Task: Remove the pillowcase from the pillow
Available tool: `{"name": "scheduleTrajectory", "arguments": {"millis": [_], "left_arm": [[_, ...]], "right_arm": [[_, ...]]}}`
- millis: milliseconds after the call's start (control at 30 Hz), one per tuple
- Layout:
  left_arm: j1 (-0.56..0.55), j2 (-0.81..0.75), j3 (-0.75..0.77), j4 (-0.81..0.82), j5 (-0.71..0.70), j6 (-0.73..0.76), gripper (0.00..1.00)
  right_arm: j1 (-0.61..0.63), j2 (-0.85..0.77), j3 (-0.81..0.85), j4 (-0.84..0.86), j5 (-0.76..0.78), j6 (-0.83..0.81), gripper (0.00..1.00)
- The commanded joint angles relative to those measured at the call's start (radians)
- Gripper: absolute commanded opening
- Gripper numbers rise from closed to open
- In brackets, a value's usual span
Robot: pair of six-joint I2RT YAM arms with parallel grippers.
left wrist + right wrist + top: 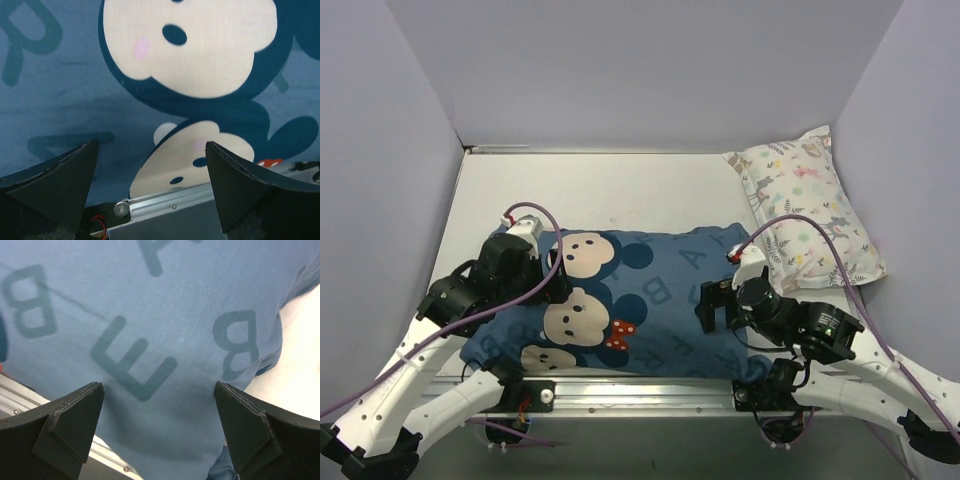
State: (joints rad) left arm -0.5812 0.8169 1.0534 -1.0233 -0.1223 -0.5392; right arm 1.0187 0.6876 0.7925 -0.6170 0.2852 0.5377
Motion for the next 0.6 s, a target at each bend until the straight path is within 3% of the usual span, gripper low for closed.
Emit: {"name": "scheduleTrajectory", "arguments": {"millis": [0,167,433,567], "left_arm": [[-0.002,-0.022,0.017,-0.069,0.073,0.007,0.98],[-0.003,-0.018,-0.024,-0.086,0.069,0.004,0.97],[-0.046,-0.002,-0.082,-0.008,0.021,-0.038,0.97],[-0.052,0.008,-0.098,0.012,0.018,-0.042,0.97]], "right_arm": [[0.024,0.013,0.083,-0.038,0.075,-0.042,1.0],[0.092,0.085,0.125,-0.026,0.091,-0.091,1.0],[0.392,0.348,0.244,0.046,0.276,-0.192,1.0],[0.501,0.498,0.315,0.108,0.341,-0.353,1.0]]}}
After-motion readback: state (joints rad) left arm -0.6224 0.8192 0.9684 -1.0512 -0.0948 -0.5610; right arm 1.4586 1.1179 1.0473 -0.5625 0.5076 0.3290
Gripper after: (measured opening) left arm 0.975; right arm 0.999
